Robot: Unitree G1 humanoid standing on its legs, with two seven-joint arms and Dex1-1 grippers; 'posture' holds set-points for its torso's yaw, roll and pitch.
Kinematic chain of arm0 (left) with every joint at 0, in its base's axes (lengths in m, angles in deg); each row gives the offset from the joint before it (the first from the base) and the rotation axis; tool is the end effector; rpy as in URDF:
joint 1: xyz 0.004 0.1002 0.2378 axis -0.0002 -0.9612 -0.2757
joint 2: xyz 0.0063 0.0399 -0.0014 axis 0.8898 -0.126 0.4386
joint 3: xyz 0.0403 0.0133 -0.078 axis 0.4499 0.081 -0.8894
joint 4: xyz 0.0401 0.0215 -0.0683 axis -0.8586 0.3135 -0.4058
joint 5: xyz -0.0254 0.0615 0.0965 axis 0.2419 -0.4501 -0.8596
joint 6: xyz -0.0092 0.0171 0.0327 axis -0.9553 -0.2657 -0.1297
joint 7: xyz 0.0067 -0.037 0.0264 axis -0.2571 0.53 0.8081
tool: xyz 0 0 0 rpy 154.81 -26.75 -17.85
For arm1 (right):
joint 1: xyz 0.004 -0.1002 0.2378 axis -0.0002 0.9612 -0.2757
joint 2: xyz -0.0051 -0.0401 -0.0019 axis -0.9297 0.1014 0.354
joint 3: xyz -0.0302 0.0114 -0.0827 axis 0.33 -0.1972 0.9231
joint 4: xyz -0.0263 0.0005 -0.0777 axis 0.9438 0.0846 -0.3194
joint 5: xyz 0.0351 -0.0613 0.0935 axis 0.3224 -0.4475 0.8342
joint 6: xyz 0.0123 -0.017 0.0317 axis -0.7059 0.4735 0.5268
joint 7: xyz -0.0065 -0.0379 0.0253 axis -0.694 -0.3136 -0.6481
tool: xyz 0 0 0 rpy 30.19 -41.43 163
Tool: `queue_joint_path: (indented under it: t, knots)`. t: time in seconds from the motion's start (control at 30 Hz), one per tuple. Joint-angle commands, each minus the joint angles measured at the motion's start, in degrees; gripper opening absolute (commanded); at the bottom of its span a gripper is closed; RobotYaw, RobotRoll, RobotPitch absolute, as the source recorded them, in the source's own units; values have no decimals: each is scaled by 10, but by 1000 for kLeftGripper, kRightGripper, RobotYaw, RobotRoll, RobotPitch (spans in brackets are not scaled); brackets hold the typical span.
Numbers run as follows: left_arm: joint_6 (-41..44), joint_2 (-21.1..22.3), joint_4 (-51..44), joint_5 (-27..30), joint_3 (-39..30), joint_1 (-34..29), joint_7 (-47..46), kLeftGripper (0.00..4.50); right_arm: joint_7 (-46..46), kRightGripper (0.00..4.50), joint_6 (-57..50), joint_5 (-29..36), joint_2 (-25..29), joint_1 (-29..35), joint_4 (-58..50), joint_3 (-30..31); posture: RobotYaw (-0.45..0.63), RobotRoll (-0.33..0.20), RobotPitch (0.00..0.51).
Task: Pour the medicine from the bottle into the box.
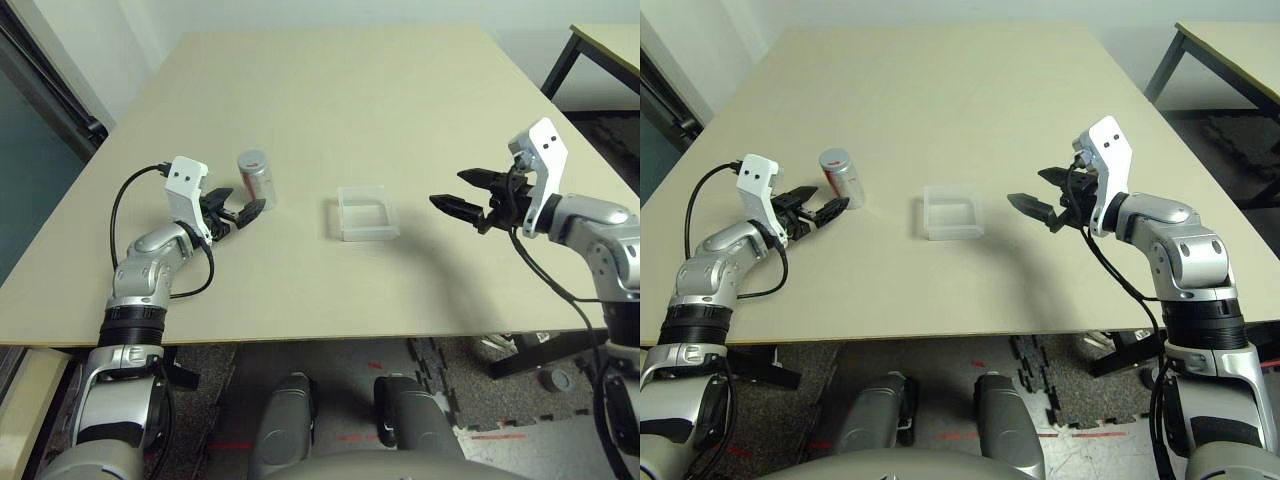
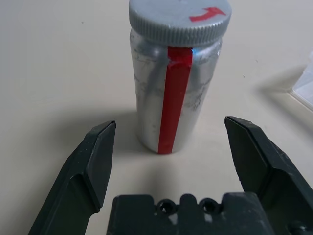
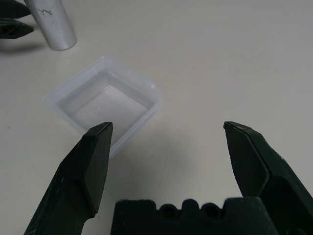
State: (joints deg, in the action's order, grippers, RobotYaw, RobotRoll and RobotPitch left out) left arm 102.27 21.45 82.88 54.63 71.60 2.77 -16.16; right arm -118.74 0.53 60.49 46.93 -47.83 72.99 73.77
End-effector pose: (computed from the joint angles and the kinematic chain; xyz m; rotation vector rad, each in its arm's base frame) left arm 0.3018 0.2589 0.1259 0.0215 0.1912 -0.4466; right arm 0.2764 -0.2415 0.1921 -0.1370 0.2091 0.7260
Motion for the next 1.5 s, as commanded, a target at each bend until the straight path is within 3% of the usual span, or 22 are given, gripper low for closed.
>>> queue_joint_path:
  t: [0.03,1.03,1.13,1.27,1.5]
  knots:
    - [-18,-6,26,-17,10,20,2,4462,3,4500,0,5,-3,5,-8,-2,20,0,100]
    - [-224,-64,346,-87,9,164,-21,4462,33,4500,18,6,-39,-14,-3,-6,-27,0,93]
    - [-233,-62,358,-91,5,167,-28,3805,34,4500,19,6,-39,-16,-2,-6,-25,0,92]
    - [-247,-55,367,-95,4,174,-35,2542,33,4500,21,6,-40,-24,1,-5,-16,0,88]
    - [-224,-45,327,-77,6,190,53,2536,5,4500,28,7,-35,-62,26,8,15,0,83]
